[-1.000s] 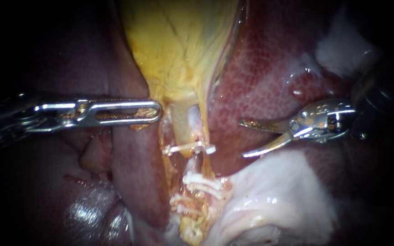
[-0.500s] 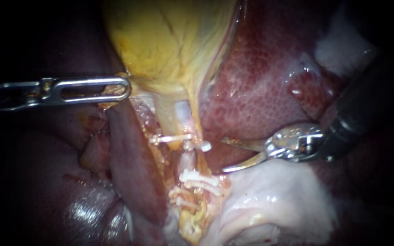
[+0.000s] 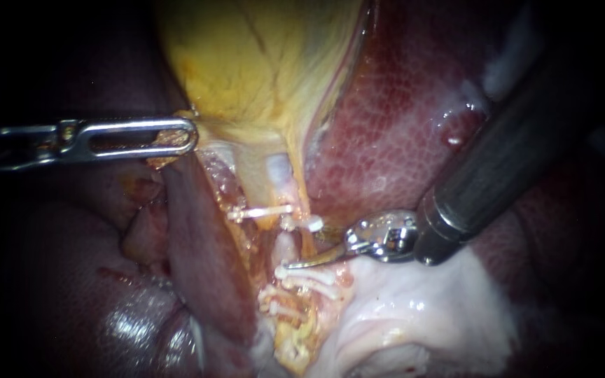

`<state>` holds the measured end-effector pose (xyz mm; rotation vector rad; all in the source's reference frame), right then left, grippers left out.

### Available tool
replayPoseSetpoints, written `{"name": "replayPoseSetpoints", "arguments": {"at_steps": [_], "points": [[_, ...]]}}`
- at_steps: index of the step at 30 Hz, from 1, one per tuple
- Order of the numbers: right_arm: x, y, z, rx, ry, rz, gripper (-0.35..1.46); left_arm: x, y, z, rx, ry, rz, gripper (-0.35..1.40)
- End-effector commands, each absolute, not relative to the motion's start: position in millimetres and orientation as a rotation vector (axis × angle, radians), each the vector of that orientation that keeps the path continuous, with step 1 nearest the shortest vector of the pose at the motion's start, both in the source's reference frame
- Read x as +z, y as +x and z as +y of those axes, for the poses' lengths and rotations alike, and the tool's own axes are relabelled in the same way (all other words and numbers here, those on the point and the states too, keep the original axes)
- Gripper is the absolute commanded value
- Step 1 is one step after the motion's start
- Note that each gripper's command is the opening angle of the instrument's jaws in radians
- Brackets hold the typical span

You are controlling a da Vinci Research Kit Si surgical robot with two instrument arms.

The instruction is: Go to the cutting position right tube

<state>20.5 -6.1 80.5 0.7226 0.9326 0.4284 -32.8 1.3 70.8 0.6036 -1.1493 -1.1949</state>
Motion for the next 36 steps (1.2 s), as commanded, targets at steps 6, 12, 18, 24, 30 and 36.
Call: {"name": "replayPoseSetpoints", "arguments": {"at_steps": [6,12,18,24,30,36], "points": [[79.8,20.8,-7.0,0.372,0.814,0.922,1.35,71.6,-32.2,2.0,-1.201,0.596,-1.147,-0.35],[80.0,22.3,-7.2,0.37,0.825,0.927,1.33,71.8,-32.3,2.1,-1.203,0.595,-1.147,-0.35],[80.2,23.7,-6.9,0.369,0.838,0.942,1.33,71.8,-32.4,2.1,-1.203,0.595,-1.147,-0.35],[80.3,24.0,-6.7,0.37,0.839,0.945,1.33,71.7,-32.4,2.1,-1.204,0.594,-1.147,-0.35],[80.3,24.0,-6.7,0.37,0.839,0.945,1.33,71.7,-32.4,2.1,-1.204,0.594,-1.147,-0.35],[80.2,23.9,-6.6,0.372,0.837,0.945,1.33,71.7,-32.5,2.1,-1.204,0.594,-1.147,-0.35]]}}
